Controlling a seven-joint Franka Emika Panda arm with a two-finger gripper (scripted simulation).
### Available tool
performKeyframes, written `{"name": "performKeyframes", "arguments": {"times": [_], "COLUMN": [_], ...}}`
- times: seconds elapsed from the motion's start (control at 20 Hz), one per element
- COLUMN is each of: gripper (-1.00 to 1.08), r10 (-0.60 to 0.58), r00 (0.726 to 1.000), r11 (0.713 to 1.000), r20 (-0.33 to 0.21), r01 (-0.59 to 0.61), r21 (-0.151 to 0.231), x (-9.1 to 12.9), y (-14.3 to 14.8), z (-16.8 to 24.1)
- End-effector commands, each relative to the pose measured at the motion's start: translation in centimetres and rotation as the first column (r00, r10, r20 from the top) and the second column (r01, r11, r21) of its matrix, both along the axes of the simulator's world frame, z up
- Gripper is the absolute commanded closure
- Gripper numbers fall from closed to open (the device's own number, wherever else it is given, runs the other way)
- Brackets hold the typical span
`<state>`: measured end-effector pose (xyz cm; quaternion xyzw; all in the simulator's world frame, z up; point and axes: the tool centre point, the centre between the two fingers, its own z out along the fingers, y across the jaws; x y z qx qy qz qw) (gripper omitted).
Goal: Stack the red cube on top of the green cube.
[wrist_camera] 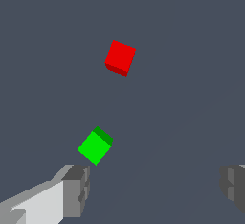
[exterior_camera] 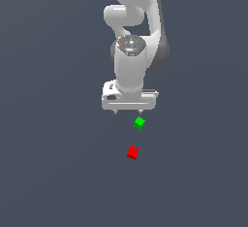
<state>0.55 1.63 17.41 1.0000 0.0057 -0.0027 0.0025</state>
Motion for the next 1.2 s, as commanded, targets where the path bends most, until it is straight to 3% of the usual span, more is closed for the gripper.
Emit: {"name": "performKeyframes", "arguments": {"times": [0.0, 0.45, 1.15], "gripper": [-0.92, -0.92, -0.92], "r10": [-0.020, -0.139, -0.313], "r00": [1.000, 0.990, 0.950], "r11": [1.000, 0.990, 0.950], "r20": [0.000, 0.002, 0.005], "r01": [0.020, 0.139, 0.313], "r21": [0.000, 0.001, 0.004], "x": [0.6, 4.4, 10.4], "y": [0.3, 1.6, 2.5], "z": [-0.7, -4.2, -9.3]}}
